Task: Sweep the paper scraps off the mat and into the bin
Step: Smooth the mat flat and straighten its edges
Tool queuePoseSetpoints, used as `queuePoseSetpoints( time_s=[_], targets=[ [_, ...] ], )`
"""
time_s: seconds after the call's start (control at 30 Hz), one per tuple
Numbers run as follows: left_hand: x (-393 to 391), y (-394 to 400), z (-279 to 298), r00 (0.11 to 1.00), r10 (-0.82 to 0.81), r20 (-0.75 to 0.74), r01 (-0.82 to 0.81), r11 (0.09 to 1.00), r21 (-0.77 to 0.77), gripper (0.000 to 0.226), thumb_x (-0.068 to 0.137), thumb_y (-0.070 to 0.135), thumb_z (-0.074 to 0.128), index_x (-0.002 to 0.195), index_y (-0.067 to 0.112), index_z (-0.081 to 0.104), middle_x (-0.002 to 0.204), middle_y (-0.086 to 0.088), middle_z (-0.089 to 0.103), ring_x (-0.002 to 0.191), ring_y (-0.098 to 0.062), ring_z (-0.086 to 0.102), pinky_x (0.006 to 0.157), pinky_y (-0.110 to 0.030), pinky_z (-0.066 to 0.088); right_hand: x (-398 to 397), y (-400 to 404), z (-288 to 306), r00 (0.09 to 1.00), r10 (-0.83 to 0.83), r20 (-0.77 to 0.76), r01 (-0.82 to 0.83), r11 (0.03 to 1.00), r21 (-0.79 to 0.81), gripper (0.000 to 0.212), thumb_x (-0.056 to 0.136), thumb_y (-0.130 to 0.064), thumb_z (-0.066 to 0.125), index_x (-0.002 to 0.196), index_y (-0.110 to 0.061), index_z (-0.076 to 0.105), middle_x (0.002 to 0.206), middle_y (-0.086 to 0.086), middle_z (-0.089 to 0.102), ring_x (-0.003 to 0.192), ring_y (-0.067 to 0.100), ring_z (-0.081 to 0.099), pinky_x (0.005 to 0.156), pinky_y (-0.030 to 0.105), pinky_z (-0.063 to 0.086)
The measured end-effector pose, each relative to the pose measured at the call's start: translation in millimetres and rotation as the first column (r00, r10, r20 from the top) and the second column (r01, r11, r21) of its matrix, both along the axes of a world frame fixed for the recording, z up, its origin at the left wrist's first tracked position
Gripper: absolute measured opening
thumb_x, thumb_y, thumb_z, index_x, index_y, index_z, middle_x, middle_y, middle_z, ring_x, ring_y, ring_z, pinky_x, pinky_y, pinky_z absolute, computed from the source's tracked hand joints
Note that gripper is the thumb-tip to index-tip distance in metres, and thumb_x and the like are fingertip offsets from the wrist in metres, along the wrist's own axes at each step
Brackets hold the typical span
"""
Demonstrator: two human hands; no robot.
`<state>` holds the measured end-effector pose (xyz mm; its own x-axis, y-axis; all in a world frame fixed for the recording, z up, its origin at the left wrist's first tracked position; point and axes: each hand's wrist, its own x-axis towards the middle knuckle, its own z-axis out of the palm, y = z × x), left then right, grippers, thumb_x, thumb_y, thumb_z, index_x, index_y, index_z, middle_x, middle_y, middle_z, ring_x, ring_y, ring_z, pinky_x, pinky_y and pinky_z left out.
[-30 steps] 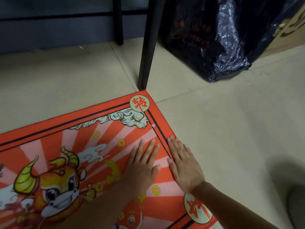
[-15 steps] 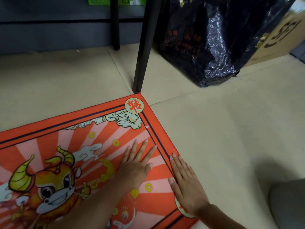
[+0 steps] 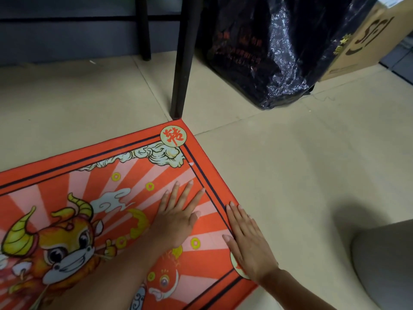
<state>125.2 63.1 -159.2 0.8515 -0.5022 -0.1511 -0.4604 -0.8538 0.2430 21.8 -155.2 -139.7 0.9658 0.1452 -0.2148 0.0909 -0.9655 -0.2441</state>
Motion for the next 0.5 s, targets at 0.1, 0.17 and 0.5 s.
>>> queuePoseSetpoints(
  time_s=[0.1,0.17,0.5],
  targets=[
    [-4.3,0.0,0.3,0.997,0.023,0.079,-0.024,1.000,0.005,0.056,0.100,0.046,0.021,0.155,0.040,0.012,0.164,0.003,0.012,0.150,-0.031,0.013,0.116,-0.044,0.005,-17.9,-3.0,-5.6,0.999,-0.018,0.040,0.020,0.999,-0.042,0.063,0.104,-0.048,0.014,0.157,-0.021,-0.006,0.164,-0.012,-0.014,0.151,0.007,-0.011,0.121,0.030,0.002],
    [-6.7,-1.2,-1.5,0.994,0.026,0.105,-0.026,1.000,-0.007,0.055,0.100,0.046,0.025,0.154,0.037,0.021,0.162,0.001,0.023,0.148,-0.031,0.021,0.116,-0.046,0.014,-21.7,-5.4,-7.0,0.997,-0.017,0.070,0.021,0.998,-0.057,0.063,0.104,-0.046,0.019,0.158,-0.019,-0.001,0.165,-0.009,-0.008,0.152,0.009,-0.006,0.121,0.031,0.006],
    [-12.0,0.7,-4.9,0.985,0.019,0.174,-0.012,0.999,-0.045,0.055,0.102,0.044,0.027,0.155,0.035,0.017,0.163,-0.001,0.018,0.151,-0.029,0.011,0.119,-0.049,0.020,-25.0,-2.9,-4.7,0.993,-0.069,0.100,0.070,0.998,-0.005,0.064,0.104,-0.047,0.022,0.158,-0.022,-0.001,0.165,-0.011,-0.005,0.152,0.008,-0.005,0.122,0.030,0.006]
  ],
)
